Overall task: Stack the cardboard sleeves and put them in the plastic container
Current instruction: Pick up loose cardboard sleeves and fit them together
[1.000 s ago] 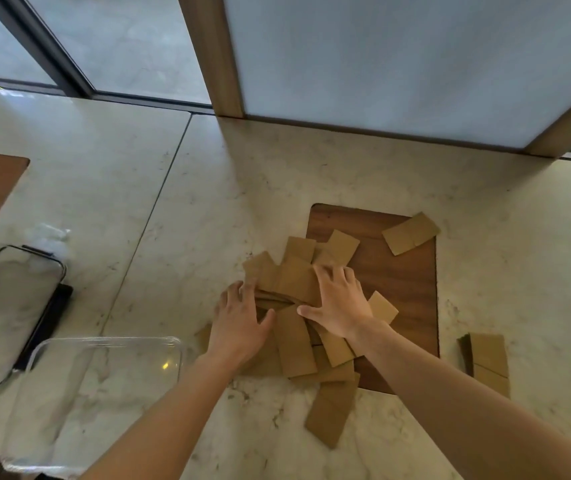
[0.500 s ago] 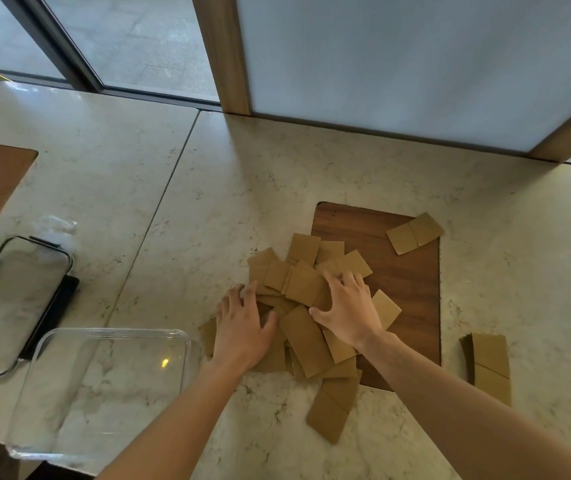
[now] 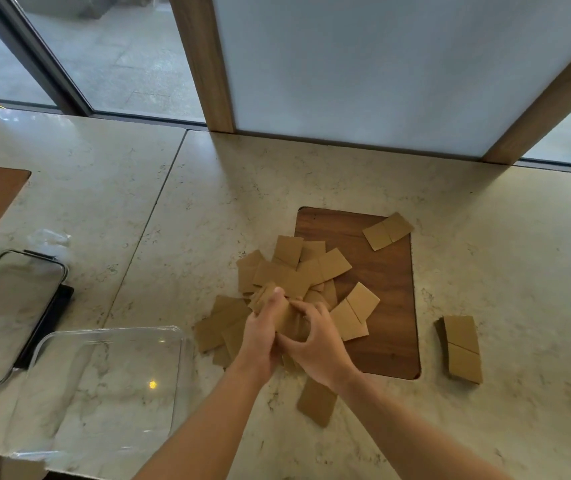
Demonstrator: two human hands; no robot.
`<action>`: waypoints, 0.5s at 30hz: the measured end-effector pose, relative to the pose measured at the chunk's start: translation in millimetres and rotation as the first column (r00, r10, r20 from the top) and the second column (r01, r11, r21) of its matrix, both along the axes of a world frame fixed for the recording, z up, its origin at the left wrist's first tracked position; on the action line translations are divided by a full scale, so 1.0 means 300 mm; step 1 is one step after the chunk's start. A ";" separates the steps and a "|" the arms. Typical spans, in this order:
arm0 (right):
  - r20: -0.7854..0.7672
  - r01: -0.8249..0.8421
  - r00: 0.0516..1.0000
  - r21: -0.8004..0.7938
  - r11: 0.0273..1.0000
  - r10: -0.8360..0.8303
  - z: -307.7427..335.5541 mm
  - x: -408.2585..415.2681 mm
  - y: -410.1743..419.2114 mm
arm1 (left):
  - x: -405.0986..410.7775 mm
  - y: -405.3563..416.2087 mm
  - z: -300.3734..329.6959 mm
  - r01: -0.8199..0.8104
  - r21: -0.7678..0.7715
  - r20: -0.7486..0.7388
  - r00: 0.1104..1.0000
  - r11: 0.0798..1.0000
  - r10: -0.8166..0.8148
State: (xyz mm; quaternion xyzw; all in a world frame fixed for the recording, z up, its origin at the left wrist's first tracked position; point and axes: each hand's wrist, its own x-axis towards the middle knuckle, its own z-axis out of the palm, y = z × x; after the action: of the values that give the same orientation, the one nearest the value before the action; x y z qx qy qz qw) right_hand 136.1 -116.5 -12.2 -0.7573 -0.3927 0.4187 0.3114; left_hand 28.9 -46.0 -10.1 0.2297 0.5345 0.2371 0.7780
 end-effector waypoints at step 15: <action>0.032 0.338 0.939 0.086 0.937 -0.341 -0.058 0.055 -0.217 | 0.062 -0.143 -0.021 -0.246 -0.299 0.252 0.912 0.922 0.325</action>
State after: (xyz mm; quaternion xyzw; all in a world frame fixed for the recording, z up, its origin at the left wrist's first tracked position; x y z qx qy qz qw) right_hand 152.6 -181.7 -29.5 -0.8102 -0.2796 0.3251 0.3996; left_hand 47.3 -88.9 -16.5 0.0060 0.4660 0.3085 0.8293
